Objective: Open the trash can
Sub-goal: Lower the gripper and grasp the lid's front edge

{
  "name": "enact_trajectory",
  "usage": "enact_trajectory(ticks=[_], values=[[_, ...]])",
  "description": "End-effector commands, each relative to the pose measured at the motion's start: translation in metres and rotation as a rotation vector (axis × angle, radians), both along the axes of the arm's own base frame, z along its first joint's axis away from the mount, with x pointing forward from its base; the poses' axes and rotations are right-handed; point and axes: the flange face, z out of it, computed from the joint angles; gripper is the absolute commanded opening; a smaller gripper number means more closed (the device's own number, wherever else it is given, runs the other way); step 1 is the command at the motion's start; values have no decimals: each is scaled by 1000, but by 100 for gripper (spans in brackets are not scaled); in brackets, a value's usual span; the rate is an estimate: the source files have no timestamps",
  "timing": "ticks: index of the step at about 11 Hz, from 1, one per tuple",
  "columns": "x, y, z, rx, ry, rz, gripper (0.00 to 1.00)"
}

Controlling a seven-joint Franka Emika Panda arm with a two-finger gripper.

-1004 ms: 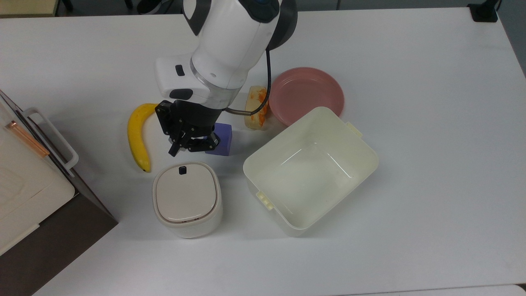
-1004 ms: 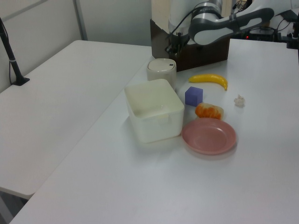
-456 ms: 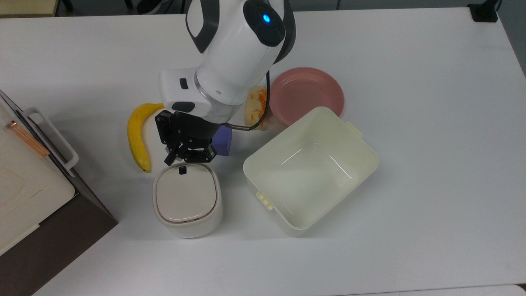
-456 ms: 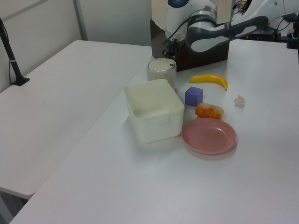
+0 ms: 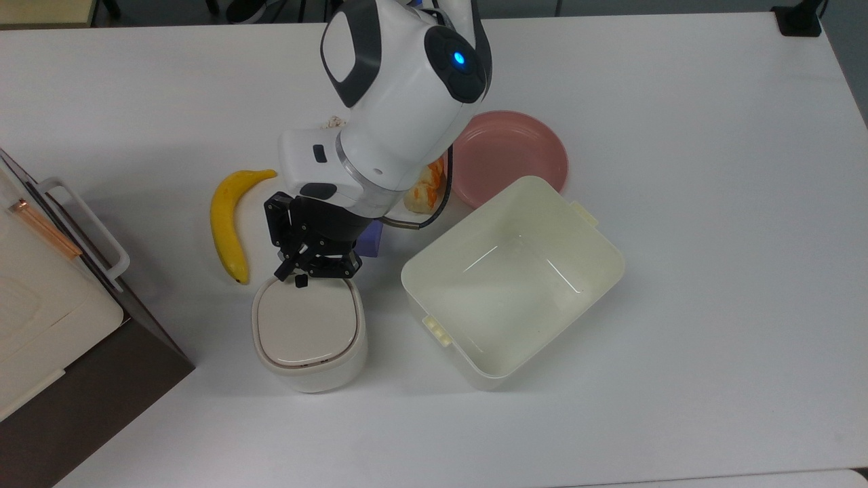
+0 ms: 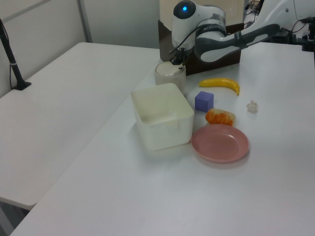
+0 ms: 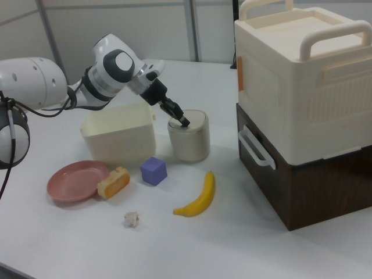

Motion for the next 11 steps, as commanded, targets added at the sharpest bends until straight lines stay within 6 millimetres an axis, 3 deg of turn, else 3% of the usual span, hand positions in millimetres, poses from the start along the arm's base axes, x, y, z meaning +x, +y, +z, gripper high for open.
enact_trajectory(ticks=[1,11], values=[[3,12,1,-5,-27,-5,0],[0,21,-34,-81,-31,-6,0]])
